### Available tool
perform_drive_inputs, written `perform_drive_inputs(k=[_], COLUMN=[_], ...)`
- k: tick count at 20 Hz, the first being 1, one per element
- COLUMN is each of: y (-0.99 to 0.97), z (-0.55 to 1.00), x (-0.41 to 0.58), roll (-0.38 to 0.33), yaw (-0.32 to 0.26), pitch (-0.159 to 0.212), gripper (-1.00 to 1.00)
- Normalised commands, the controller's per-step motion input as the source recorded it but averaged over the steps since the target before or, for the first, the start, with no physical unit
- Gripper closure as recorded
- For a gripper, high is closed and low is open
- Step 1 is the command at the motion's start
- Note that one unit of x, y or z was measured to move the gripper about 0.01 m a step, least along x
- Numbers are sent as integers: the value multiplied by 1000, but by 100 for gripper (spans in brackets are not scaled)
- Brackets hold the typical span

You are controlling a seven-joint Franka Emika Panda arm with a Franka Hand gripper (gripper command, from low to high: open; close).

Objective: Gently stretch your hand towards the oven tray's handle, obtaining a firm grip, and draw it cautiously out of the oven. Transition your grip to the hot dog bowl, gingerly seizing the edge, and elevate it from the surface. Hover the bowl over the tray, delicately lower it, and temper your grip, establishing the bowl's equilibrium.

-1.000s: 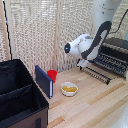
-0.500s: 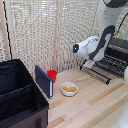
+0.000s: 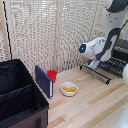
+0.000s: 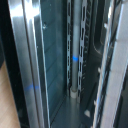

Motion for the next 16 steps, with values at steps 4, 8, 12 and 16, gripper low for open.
perform_drive_inputs(k=[4, 8, 12, 16], y=[-352, -156, -1, 0], z=[89, 0, -22, 0], x=[131, 136, 88, 4], roll=[48, 61, 14, 11], yaw=[146, 30, 0, -13], pitch=[99, 55, 31, 13], gripper=[-100, 100, 100, 100])
